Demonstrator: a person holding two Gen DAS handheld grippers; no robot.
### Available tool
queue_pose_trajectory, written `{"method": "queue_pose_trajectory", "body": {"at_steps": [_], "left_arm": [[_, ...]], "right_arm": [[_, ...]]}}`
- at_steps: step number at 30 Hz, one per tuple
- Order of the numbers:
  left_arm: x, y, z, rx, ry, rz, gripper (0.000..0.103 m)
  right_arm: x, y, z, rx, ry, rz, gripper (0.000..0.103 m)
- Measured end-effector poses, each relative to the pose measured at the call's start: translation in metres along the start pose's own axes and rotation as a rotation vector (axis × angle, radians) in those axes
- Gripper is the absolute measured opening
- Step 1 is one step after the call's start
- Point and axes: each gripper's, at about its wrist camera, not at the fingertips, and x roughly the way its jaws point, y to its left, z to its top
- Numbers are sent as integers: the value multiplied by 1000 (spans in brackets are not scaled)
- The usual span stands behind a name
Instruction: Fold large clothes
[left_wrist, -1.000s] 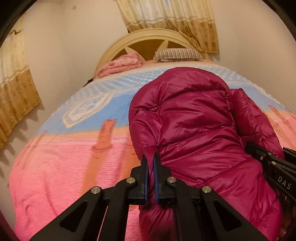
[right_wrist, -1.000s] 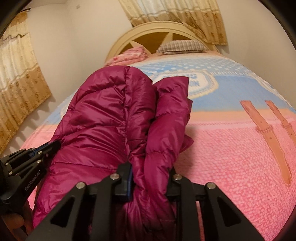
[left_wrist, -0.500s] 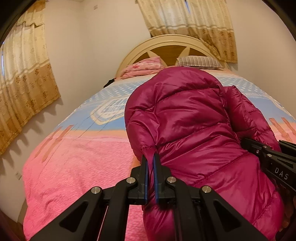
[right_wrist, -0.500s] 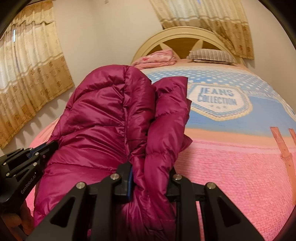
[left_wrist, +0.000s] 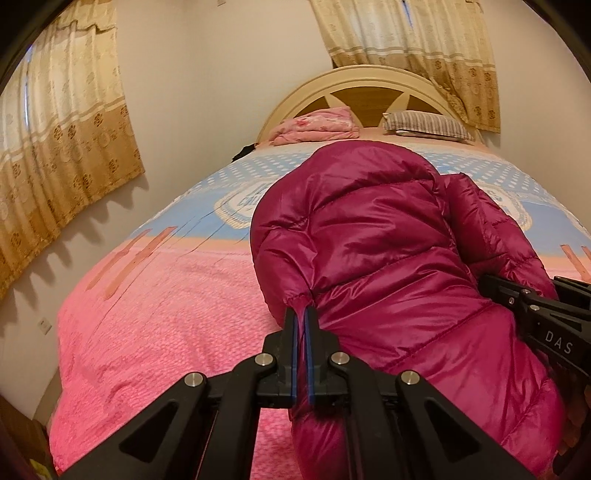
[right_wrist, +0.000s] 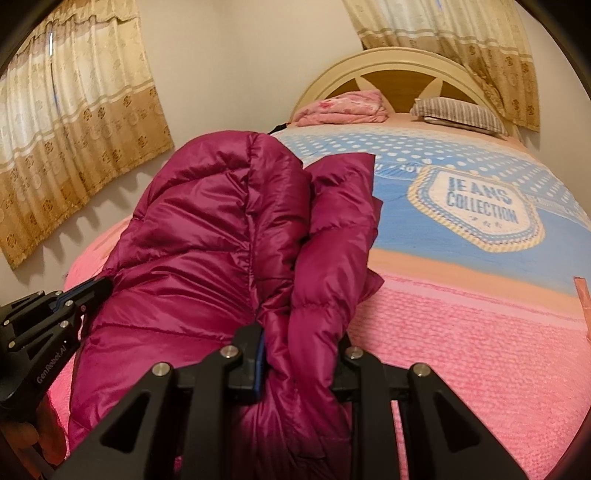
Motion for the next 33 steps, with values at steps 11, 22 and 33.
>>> {"method": "queue_pose_trajectory", "body": {"at_steps": [11, 22, 33], "left_arm": [[10, 29, -12, -31, 32, 38, 2], [22, 37, -28, -43, 60, 61, 1], [45, 30, -45, -27, 118, 66, 2]], "right_arm": [[14, 22, 4, -53, 30, 34, 24], [37, 25, -3, -66, 106, 39, 24], [46, 23, -9, -63, 132, 24, 27]]}}
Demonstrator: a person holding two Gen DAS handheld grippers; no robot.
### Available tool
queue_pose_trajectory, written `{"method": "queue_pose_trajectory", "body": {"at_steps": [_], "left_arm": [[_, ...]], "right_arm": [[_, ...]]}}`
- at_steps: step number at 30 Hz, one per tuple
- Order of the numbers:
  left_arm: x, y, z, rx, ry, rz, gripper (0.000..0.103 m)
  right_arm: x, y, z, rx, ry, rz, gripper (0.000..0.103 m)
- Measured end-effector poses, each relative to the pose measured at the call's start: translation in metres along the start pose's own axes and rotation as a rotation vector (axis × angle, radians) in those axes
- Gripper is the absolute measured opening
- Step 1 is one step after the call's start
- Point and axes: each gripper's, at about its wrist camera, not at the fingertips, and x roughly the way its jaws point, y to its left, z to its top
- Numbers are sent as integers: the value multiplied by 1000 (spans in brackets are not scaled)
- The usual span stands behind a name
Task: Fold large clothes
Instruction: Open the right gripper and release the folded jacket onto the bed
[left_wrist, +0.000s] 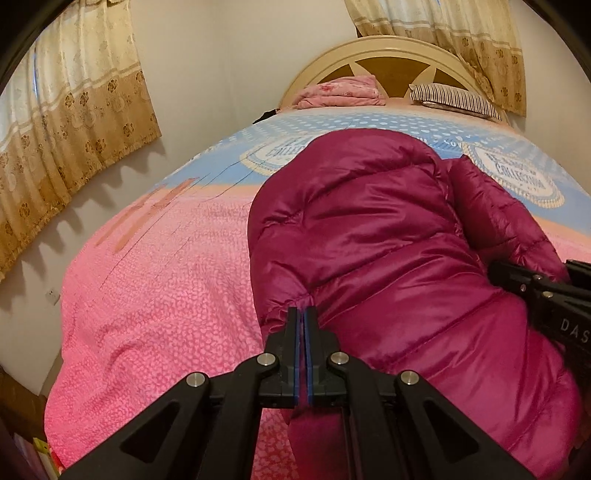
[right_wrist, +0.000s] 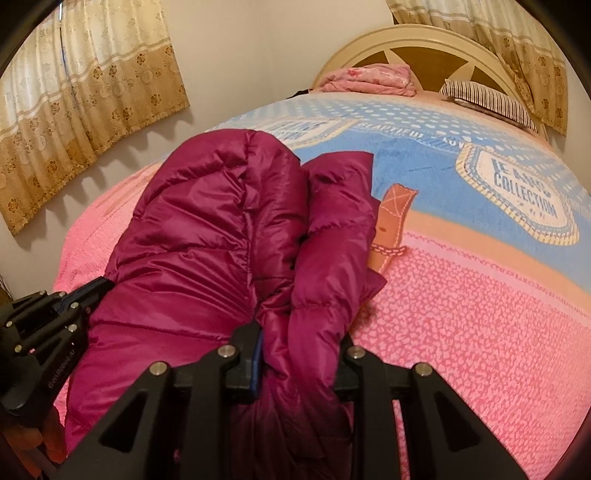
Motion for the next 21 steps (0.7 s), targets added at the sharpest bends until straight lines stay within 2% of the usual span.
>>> {"method": "queue_pose_trajectory", "body": {"at_steps": [4, 8, 13, 16, 18, 19, 20, 21], "left_arm": [[4, -1, 0, 5, 7, 5, 2], [4, 3, -1, -12, 16, -4, 2], [-7, 13, -1, -63, 19, -35, 2], [-26, 23, 2, -97, -17, -64, 3], [-37, 30, 3, -136, -36, -119, 3], [-46, 35, 4, -158, -51, -147, 6], [-52, 37, 5, -167, -62, -138, 11], [-59, 38, 5, -169, -76, -119, 38]], "right_arm": [[4, -2, -1, 13, 11, -2, 31], [5, -3, -2, 14, 16, -11, 40], [-1, -4, -1, 17, 9, -24, 49], [-18, 0, 1, 3, -27, -47, 63], [-36, 3, 2, -9, -75, -55, 76], [-46, 5, 2, -16, -100, -67, 77], [-58, 7, 1, -22, -131, -75, 78], [-67, 9, 1, -24, -150, -77, 79]]}}
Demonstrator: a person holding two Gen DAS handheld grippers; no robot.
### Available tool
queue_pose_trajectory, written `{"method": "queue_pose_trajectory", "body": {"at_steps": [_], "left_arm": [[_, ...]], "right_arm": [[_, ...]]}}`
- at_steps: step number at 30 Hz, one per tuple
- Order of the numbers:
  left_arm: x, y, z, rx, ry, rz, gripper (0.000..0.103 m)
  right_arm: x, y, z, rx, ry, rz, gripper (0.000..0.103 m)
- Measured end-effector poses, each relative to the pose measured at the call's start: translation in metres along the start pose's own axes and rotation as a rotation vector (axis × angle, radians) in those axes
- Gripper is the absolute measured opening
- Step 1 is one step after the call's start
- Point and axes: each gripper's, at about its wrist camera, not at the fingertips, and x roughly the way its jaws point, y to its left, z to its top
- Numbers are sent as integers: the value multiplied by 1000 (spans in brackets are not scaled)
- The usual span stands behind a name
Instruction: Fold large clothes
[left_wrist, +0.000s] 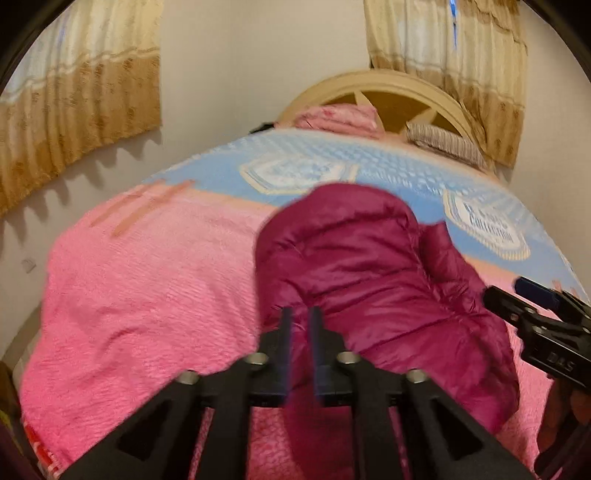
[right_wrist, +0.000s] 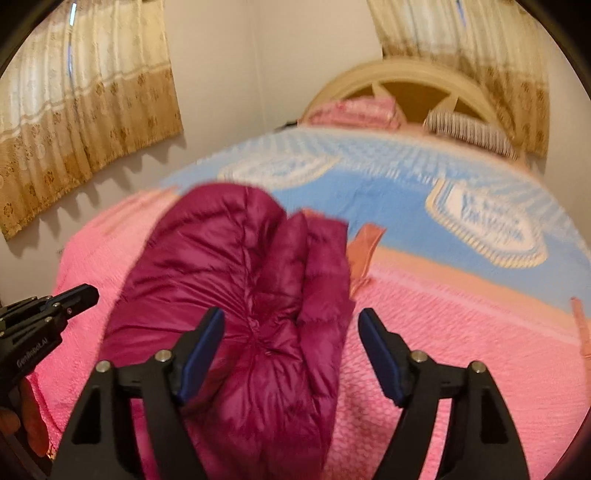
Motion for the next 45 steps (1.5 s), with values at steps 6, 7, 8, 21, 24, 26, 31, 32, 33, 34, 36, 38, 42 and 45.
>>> {"method": "queue_pose_trajectory", "body": {"at_steps": [6, 7, 8, 21, 24, 26, 31, 32, 33, 34, 36, 38, 42, 45], "left_arm": [[-52, -4, 2, 21, -142, 78, 92], [-58, -3, 4, 18, -151, 68, 92], [-62, -2, 6, 16, -158, 61, 92], [-89, 3, 12, -5, -209, 36, 92], [-88, 5, 12, -13, -206, 38, 92], [-88, 6, 11, -17, -203, 40, 92], [-85, 6, 10, -18, -198, 44, 92], [-85, 6, 10, -19, -198, 45, 92], [-84, 6, 10, -19, -197, 44, 92], [-84, 6, 10, -18, -195, 44, 92], [-84, 6, 10, -17, -194, 45, 92], [-84, 5, 9, -17, -193, 46, 92], [-83, 6, 9, -19, -192, 49, 92], [-82, 6, 10, -22, -191, 50, 92]], "right_arm": [[-39, 12, 3, -28, -65, -1, 86], [-43, 14, 3, -31, -71, 1, 86], [-48, 17, 3, -33, -77, 4, 86], [-78, 31, 4, -52, -157, -14, 92], [-78, 31, 2, -49, -157, -10, 92], [-78, 30, 2, -43, -157, -4, 92], [-78, 28, -1, -38, -156, -3, 92], [-79, 27, -2, -37, -155, -4, 92], [-79, 26, -2, -35, -155, -4, 92], [-79, 25, -2, -32, -154, -4, 92], [-80, 25, -2, -29, -154, -4, 92], [-80, 25, -2, -30, -154, -4, 92], [-81, 24, -2, -32, -153, -2, 92], [-81, 24, -2, -34, -153, 0, 92]]}}
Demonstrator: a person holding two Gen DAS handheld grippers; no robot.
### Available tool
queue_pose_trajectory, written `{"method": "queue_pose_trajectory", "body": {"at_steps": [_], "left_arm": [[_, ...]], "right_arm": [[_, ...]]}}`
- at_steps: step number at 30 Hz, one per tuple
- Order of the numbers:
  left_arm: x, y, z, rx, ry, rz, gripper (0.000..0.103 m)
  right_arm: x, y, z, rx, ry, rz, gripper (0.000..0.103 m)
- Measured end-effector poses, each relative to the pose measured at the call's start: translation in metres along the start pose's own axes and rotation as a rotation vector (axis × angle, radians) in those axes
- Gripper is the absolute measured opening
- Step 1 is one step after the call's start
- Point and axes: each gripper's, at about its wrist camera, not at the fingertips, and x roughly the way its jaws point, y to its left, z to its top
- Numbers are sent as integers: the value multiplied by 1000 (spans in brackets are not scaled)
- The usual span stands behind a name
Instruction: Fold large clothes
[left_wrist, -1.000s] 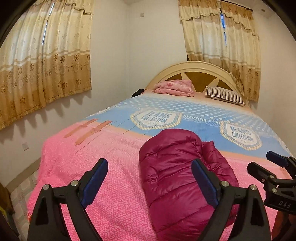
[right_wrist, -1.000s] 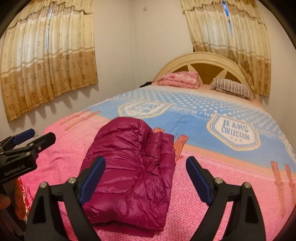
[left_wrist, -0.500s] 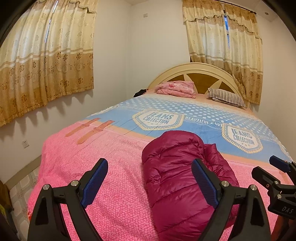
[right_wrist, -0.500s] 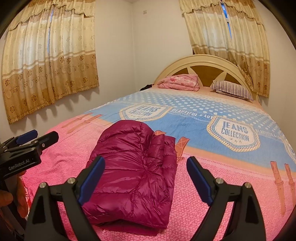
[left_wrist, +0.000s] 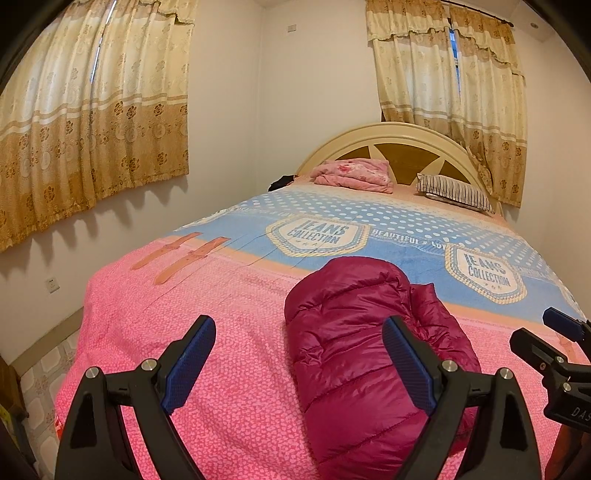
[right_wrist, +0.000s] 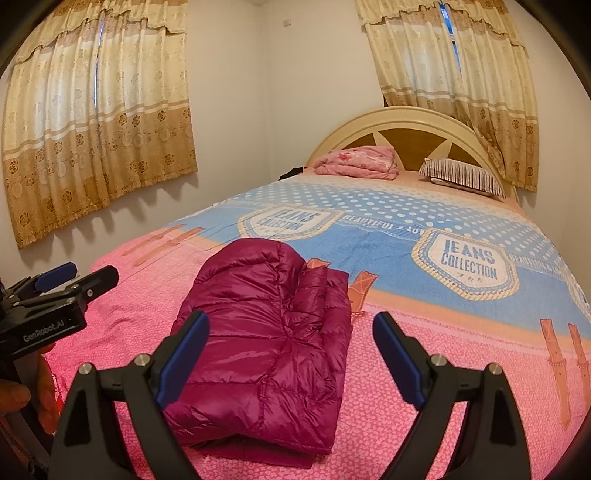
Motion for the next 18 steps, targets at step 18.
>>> {"method": "queue_pose_trajectory", "body": {"at_steps": [18], "left_arm": [[3, -2, -2, 3, 9, 13, 92]], "right_arm": [[0, 1, 1, -3, 4, 3, 93]]}}
